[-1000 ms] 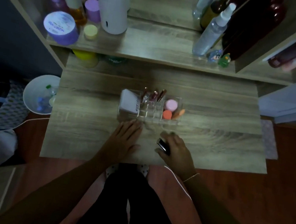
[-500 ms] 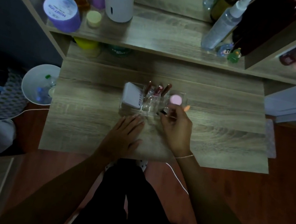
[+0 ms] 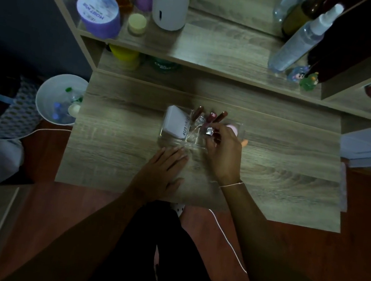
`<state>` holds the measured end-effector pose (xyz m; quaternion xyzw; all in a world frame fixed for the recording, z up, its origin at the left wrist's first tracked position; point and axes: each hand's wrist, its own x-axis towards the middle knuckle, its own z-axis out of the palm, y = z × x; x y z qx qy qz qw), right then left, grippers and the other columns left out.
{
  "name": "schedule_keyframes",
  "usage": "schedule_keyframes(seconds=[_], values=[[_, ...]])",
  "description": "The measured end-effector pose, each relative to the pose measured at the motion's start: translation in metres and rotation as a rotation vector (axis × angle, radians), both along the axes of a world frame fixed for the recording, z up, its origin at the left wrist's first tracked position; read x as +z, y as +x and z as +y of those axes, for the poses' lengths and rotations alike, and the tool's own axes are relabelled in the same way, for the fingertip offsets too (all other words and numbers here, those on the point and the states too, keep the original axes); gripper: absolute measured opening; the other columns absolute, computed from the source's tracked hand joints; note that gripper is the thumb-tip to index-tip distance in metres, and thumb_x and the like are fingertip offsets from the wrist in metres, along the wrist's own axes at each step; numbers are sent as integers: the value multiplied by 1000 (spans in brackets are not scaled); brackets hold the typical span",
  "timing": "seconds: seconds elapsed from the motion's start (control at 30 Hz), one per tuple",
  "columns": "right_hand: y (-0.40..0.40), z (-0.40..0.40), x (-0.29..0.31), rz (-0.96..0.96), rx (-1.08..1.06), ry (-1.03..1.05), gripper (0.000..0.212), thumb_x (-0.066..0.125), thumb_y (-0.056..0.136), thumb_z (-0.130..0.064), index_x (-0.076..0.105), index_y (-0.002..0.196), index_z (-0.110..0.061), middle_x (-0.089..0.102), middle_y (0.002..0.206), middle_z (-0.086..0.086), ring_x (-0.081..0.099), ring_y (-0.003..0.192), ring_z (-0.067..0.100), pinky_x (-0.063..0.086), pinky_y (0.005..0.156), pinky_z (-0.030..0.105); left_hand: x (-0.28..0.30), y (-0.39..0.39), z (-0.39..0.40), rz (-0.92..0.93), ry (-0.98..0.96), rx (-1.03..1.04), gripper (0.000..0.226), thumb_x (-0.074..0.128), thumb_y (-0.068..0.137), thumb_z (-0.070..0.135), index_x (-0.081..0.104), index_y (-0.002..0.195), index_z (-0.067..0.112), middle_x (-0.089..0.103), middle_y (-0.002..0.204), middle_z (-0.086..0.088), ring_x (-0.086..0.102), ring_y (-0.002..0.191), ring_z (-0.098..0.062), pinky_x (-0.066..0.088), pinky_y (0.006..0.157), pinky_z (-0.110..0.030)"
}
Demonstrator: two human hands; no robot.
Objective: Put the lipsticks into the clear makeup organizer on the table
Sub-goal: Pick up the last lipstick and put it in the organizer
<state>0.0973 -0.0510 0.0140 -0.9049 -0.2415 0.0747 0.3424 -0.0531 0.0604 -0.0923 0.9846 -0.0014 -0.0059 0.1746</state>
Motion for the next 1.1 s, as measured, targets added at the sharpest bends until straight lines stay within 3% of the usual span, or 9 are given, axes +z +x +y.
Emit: schedule_keyframes(seconds=[0.13,0.33,0.5,0.63,0.73,0.9,1.1], values=[[1,5,4,-39,22,-8,28,66,78,3,68,105,-4,68,99,15,67,87,30,55,85,45,0,0,0,-21,-5,-4,58,35,96,46,32,145,15,32,155,-8,20,146,-23,19,119,-44],[2,8,-1,15,20,-72,30,65,81,1,68,110,-6,71,105,14,67,96,29,51,93,51,2,0,1,-27,-5,-11,57,34,97,46,34,144,13,31,156,-9,21,146,-24,18,120,-44],[2,7,-3,55,-39,-88,27,66,81,-3,67,108,-8,72,100,11,69,87,26,42,89,29,2,0,1,-30,-19,-7,57,34,97,46,34,144,13,31,156,-9,21,146,-24,18,120,-45],[4,6,-1,54,-44,-89,22,67,79,-5,61,100,-9,61,91,-1,68,83,29,49,93,49,0,0,1,-13,-14,-2,58,35,97,46,33,145,14,30,157,-8,20,147,-23,19,119,-45],[6,7,1,46,-33,-80,21,68,80,-4,63,100,-8,57,87,-4,68,82,28,53,87,50,0,0,0,-22,-21,3,58,37,96,46,34,144,14,31,156,-8,21,146,-23,18,120,-43],[6,8,2,23,7,-86,22,69,80,-4,65,101,-10,47,81,-17,69,86,28,51,92,56,1,0,0,-22,-22,4,58,36,96,47,34,144,14,30,156,-7,20,147,-22,19,119,-44],[8,5,-2,-5,6,-81,23,69,81,-3,65,102,-8,50,86,-12,68,85,28,49,85,36,4,1,0,-16,-21,7,58,37,96,46,34,145,14,30,156,-7,20,147,-22,20,119,-45]])
